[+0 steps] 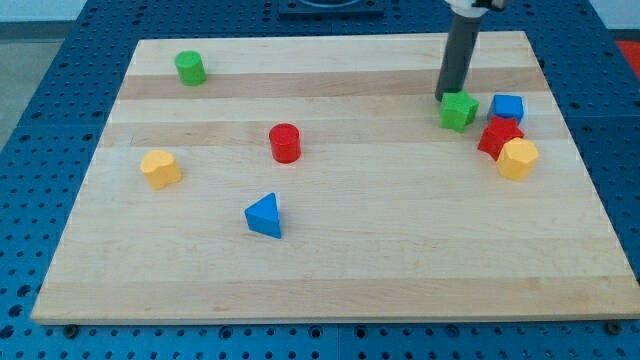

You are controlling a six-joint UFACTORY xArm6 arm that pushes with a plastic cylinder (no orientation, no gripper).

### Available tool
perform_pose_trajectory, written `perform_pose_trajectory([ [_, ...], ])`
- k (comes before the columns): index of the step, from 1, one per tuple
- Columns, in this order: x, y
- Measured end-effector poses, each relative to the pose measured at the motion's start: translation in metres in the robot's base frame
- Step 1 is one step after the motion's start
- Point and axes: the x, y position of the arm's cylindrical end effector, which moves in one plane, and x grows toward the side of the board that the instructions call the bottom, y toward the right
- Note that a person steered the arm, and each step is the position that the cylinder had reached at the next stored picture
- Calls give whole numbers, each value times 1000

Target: Put the red circle below green star

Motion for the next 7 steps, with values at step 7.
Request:
perform_pose_trajectory([
  [7,37,-246],
])
